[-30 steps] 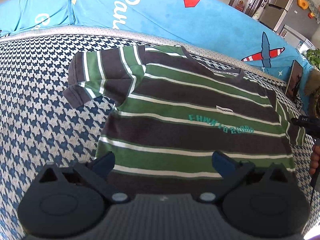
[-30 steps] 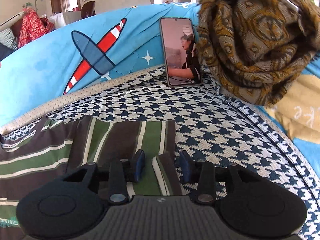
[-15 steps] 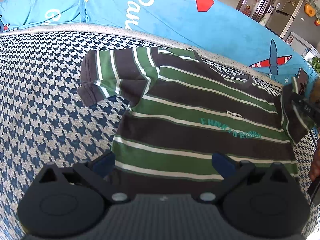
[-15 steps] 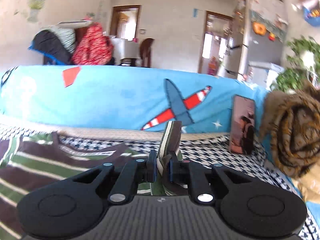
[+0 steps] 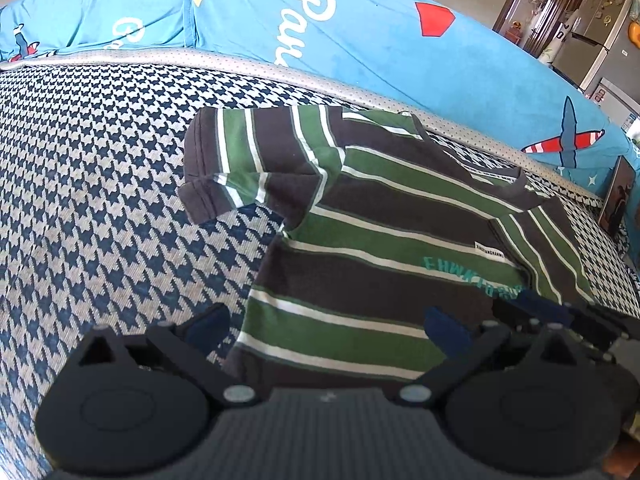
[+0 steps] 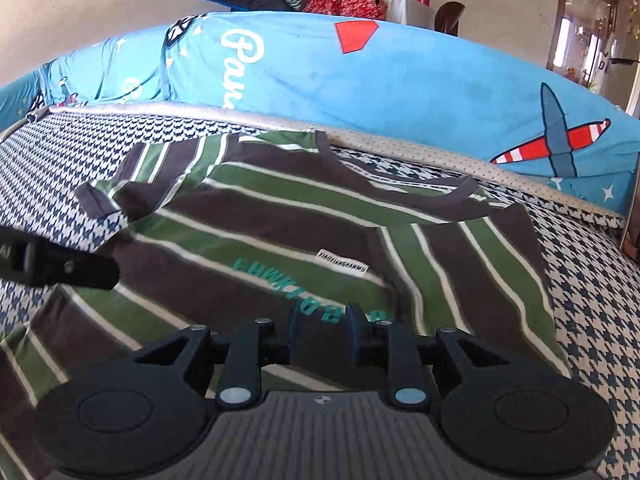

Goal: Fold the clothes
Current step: 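Grasp the shirt sleeve and side with the left gripper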

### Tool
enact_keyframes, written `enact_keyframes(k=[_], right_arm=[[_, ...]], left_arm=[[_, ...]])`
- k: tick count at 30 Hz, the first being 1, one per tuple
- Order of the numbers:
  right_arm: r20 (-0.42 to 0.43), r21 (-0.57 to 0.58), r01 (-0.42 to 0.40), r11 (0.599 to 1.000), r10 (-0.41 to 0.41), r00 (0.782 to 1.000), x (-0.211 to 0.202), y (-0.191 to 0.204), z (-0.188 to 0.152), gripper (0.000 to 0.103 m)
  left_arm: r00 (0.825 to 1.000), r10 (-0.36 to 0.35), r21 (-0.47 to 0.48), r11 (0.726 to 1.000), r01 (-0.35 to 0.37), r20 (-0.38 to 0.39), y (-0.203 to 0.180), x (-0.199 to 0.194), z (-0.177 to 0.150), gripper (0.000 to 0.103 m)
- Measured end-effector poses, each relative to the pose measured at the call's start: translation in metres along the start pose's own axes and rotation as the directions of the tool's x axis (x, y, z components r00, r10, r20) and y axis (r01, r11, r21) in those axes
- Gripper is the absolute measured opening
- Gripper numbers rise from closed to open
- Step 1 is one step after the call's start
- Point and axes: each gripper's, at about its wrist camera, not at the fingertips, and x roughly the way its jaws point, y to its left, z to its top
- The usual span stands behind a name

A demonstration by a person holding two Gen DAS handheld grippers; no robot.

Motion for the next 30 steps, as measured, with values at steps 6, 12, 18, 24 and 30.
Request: enact_keyframes(k=[6,12,18,24,30], right_arm=[[0.015,-0.128,0.007,0.992,-0.005,1.0,-0.009,0.022,-0.011,0.031],[0.045,-0.092,0.058,0.994,-0.054,0.998,-0.017,0.007,-0.008,0.032],[0.018,-0.021,0.081,0.997,-0.08,0.997,-0.019,-0.014,-0.009,0.032],[-0.1,0.172,0.053,0.984,-0.036,0.994,-0.008,-0.043,-0.012,0.043],[-0.1,0.191,0.048,0.98,-0.03,0.995,-0.019,-0.035,-0.008,0.043]], left_arm=[[1.0,0.001,-0.051,0.999,-0.001,0.008,0.008,-0.001,0.005,0.103],[1.0,0.0,-0.05,0.999,0.0,0.008,0.006,0.0,0.004,0.103],[1.0,0.006,-0.057,0.998,-0.005,0.021,0.009,-0.001,0.007,0.103],[0.999,-0.001,-0.127,0.992,0.008,0.054,0.033,-0.005,0.021,0.103],[0.996,-0.022,-0.241,0.969,0.042,0.086,0.062,-0.004,0.042,0.103]])
